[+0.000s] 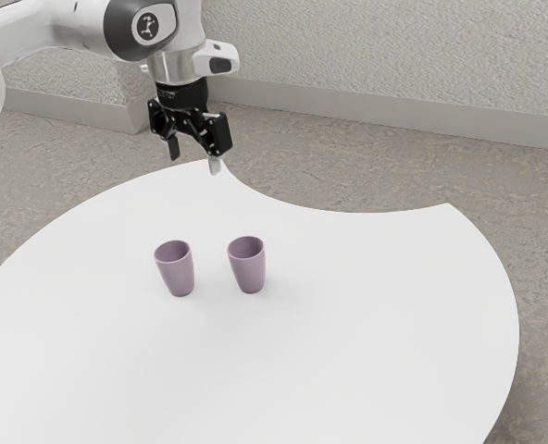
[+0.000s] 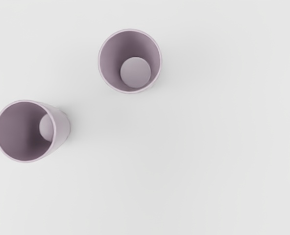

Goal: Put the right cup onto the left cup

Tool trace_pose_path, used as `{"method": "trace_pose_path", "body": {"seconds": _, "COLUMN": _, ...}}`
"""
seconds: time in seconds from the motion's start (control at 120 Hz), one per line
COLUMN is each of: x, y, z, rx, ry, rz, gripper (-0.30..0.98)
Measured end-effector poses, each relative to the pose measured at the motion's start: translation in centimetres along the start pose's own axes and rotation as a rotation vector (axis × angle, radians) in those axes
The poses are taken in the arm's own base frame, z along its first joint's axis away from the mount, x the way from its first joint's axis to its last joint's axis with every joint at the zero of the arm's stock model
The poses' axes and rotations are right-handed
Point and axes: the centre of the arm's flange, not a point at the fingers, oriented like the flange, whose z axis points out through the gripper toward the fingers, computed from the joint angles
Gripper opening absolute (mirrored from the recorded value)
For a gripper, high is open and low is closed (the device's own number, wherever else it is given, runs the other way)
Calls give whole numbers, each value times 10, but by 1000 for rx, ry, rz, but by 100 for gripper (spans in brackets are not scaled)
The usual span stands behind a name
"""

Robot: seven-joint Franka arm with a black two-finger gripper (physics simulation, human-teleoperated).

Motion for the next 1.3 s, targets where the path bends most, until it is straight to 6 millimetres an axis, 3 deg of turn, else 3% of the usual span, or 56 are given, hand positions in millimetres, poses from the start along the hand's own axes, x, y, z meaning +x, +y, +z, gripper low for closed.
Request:
{"method": "trace_pose_path", "body": {"seconds": 0.325, "x": 5, "y": 2, "z": 18, "rx": -3, "ry": -9, "rz": 16, "gripper": 69}}
{"method": "trace_pose_path", "body": {"seconds": 0.908, "x": 31, "y": 22, "z": 128, "rx": -92, "ry": -60, "rz": 15, "gripper": 62}}
{"method": "trace_pose_path", "body": {"seconds": 1.3, "x": 58, "y": 31, "z": 182, "rx": -101, "ry": -50, "rz": 10, "gripper": 51}}
